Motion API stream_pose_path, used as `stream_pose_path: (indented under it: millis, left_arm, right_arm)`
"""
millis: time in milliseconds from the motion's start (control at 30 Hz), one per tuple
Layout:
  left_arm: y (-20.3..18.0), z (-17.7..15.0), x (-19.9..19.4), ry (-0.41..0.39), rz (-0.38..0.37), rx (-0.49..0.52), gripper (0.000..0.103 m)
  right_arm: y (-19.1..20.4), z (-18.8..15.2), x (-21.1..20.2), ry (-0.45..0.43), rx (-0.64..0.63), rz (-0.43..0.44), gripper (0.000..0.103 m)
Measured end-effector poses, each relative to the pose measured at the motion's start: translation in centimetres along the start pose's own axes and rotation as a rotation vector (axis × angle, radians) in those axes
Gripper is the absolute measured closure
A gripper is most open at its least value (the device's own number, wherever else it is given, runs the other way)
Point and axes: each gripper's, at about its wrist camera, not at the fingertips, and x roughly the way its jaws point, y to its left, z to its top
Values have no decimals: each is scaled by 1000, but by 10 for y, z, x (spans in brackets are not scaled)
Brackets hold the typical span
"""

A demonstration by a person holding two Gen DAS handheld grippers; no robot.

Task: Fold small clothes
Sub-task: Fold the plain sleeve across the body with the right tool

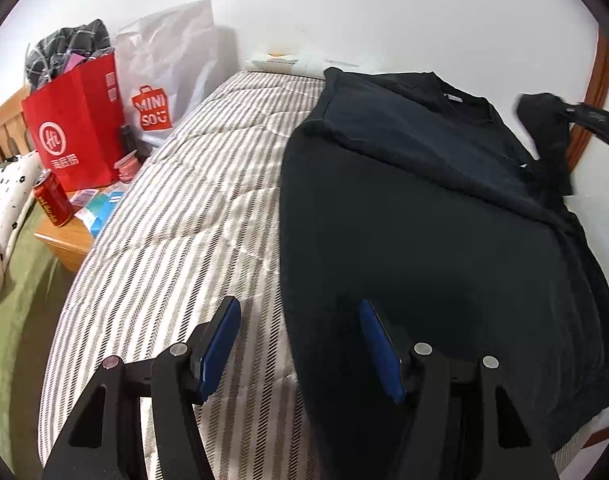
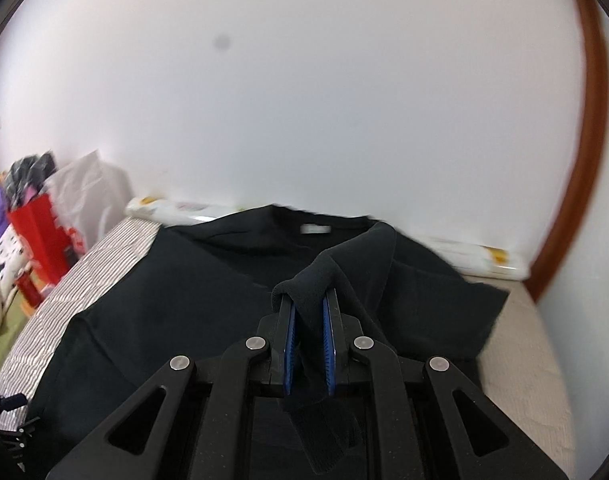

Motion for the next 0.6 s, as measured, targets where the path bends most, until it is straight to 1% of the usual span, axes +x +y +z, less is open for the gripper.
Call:
stream_pose_path:
  millis: [33,100,133,200,233,267,300,333,367,433,600]
  left_arm:
    - [-1,1,1,0,1,3,43]
    - [-4,2,2,-4,-4,7,43]
    - [-5,2,2,-5,-9,11,43]
    - [-8,3,3,-9,-9,24,43]
    - [-9,2,4,-7,-6,29,42]
    - [-11,2,5,-4,-2,36,41]
    - [-12,1,5,-3,4,41,41]
    - [-13,1,6,-3,15,45,40]
    - [-14,-1,7,-8,24,52,37]
    - [-16,-2,8,-17,37,65,35]
    - [-13,-2,7,-14,38,49,33]
  right_arm:
    - [8,-2,10,15,-2,8,90]
    - [21,-8,22,73,13,43,89]
    - [24,-13,31,109,24,60,89]
    - [26,-22,43,154,23,68,87]
    - [26,-25,49,172,15,68,77]
    - [26,-28,52,193,10,70,57]
    - [24,-30,52,204,16,74,48]
    - [20,-31,47,196,28,78,37]
    - [17,-32,43,183,34,77,31]
    - [8,-32,29,153,30,60,29]
    - [-21,-40,3,141,47,27,26]
